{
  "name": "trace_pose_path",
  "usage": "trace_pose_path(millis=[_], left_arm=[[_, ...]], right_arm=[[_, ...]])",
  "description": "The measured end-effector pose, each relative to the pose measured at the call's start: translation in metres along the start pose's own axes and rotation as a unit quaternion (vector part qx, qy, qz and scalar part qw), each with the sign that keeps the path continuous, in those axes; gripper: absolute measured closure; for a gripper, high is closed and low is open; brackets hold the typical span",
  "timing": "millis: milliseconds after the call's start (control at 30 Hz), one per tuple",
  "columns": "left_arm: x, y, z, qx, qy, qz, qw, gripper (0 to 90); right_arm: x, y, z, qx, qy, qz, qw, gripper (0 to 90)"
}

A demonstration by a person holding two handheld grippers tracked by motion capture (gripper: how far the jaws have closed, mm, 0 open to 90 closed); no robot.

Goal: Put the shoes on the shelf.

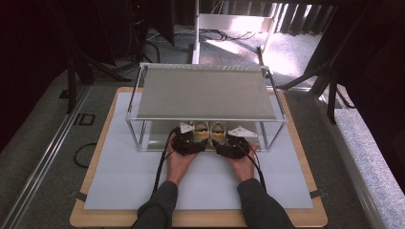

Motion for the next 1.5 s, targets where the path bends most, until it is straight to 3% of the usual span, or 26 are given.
trace_pose_path(millis=[167, 233, 400, 600, 767, 833, 1167, 1367, 1500], left_arm=[[0.006, 0.001, 0.002, -0.003, -0.005, -0.002, 1.0000, 24.8], [0.009, 0.001, 0.003, 0.010, -0.006, 0.000, 0.9999, 24.7], [0.016, 0.003, 0.006, -0.005, -0.006, 0.007, 0.9999, 24.8], [0.026, 0.001, 0.009, -0.006, -0.005, 0.011, 0.9999, 24.8], [0.040, -0.003, 0.019, -0.014, 0.002, 0.017, 0.9998, 28.4], [0.049, -0.001, 0.025, -0.021, 0.002, 0.021, 0.9996, 30.4], [0.077, 0.013, 0.045, -0.023, 0.011, 0.010, 0.9996, 33.1], [0.083, 0.015, 0.055, -0.028, 0.016, 0.004, 0.9995, 33.1], [0.084, 0.017, 0.060, -0.017, 0.015, 0.004, 0.9997, 33.1]], right_arm=[[0.003, 0.000, 0.000, 0.000, -0.006, -0.002, 1.0000, 31.7], [0.009, 0.000, -0.003, 0.002, -0.018, -0.004, 0.9998, 31.8], [0.017, 0.000, -0.004, 0.001, -0.021, -0.002, 0.9998, 33.6], [0.018, -0.002, -0.001, -0.003, -0.014, 0.001, 0.9999, 35.7], [0.028, 0.003, 0.003, 0.007, -0.009, -0.009, 0.9999, 37.8], [0.041, 0.006, 0.007, 0.020, -0.005, -0.014, 0.9997, 40.2], [0.070, -0.010, 0.025, 0.033, 0.020, 0.006, 0.9993, 42.5], [0.079, -0.017, 0.036, 0.026, 0.024, 0.013, 0.9993, 42.4], [0.081, -0.019, 0.043, 0.018, 0.029, 0.012, 0.9993, 42.4]])
Point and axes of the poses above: each handheld gripper's, and its own axes: x roughly backward along the jaws, z roughly out of its underside, y roughly to its left, the point moved 5 cm from there along -x, roughly forward along the jaws, and after that the axes turned 3 degrees about -z, right-handed, at the moved point
